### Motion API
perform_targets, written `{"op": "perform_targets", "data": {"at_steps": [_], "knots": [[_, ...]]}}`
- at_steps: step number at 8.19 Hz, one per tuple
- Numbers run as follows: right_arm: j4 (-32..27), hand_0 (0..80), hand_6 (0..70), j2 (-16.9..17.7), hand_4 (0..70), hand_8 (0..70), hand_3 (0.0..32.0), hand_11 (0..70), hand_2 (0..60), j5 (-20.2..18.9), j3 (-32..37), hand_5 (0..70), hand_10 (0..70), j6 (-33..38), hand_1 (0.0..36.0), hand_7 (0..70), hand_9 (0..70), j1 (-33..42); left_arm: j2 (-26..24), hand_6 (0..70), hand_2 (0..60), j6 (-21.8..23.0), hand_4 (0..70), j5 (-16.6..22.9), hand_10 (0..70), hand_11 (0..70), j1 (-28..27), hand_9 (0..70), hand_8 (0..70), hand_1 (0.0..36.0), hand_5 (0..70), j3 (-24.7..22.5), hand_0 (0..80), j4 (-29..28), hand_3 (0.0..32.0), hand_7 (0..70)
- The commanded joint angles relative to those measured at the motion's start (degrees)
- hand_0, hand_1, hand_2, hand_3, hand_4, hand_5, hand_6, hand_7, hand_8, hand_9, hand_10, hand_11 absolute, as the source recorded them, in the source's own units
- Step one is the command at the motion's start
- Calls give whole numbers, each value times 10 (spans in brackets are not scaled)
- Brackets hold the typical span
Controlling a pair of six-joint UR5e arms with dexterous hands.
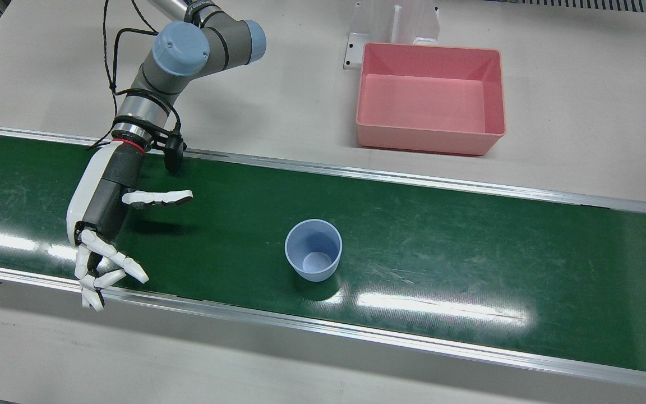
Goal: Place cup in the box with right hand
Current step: 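Hold the open right hand in the cup's path as it approaches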
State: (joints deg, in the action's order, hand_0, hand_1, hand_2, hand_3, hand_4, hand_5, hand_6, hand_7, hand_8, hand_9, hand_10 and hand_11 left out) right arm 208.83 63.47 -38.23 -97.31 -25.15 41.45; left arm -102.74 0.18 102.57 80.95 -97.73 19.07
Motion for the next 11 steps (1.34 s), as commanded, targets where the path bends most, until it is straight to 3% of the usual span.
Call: {"op": "perform_targets", "data": {"at_steps": [1, 3, 11], "knots": [[0, 451, 142, -2, 410, 94, 0, 108, 0, -1, -5, 16, 74, -3, 11, 660, 249, -1, 0, 0, 0, 0, 0, 0, 0, 0, 1, 0, 0, 0, 0, 0, 0, 0, 0, 0], [0, 453, 140, -5, 392, 92, 0, 102, 0, -2, -4, 16, 69, -3, 14, 652, 246, -3, 0, 0, 0, 0, 0, 0, 0, 0, 0, 0, 0, 0, 0, 0, 0, 0, 0, 0], [0, 456, 144, -7, 432, 97, 0, 108, 0, -1, 4, 16, 74, -6, 11, 668, 254, -18, 0, 0, 0, 0, 0, 0, 0, 0, 0, 0, 0, 0, 0, 0, 0, 0, 0, 0]]}}
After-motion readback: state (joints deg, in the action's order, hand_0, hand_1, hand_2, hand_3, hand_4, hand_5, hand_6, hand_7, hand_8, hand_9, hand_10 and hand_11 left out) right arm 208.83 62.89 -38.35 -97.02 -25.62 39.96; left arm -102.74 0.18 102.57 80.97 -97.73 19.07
